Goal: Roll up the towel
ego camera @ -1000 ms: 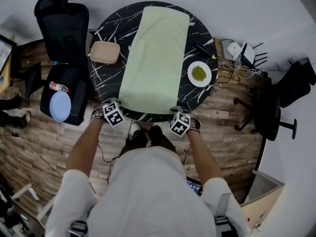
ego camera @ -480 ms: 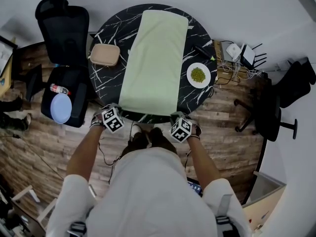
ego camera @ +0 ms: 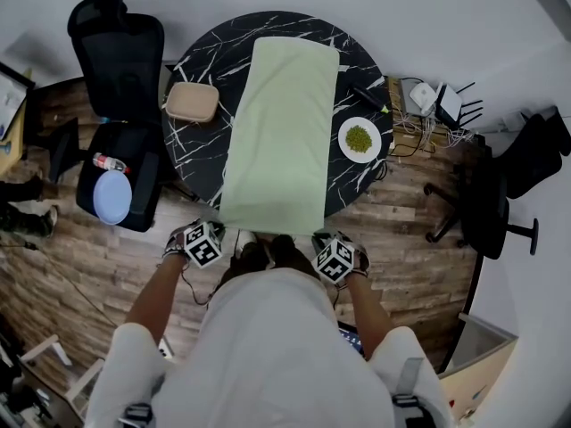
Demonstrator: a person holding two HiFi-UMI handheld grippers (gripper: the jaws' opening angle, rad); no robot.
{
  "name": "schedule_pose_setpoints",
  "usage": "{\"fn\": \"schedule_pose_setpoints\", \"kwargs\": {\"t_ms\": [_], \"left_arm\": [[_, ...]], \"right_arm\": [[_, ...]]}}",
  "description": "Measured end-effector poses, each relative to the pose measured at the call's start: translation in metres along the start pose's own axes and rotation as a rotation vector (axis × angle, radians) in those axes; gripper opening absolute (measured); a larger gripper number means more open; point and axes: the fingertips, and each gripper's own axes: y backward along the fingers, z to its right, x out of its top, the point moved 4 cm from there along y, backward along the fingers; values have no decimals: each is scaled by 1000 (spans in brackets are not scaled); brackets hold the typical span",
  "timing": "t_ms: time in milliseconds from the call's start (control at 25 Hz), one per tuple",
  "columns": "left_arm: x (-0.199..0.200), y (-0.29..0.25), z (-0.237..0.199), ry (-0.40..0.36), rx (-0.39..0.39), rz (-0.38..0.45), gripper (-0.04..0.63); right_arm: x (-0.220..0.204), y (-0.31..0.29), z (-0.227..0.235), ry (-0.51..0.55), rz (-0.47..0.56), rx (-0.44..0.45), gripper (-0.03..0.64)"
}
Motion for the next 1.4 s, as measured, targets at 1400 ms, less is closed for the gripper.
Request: {"fn": "schedule_pose_setpoints", "kwargs": {"t_ms": [1400], "left_arm": [[74,24,-124,243,297,138,18]], "right_arm": [[49,15,143,-236,252,-262,71]]}}
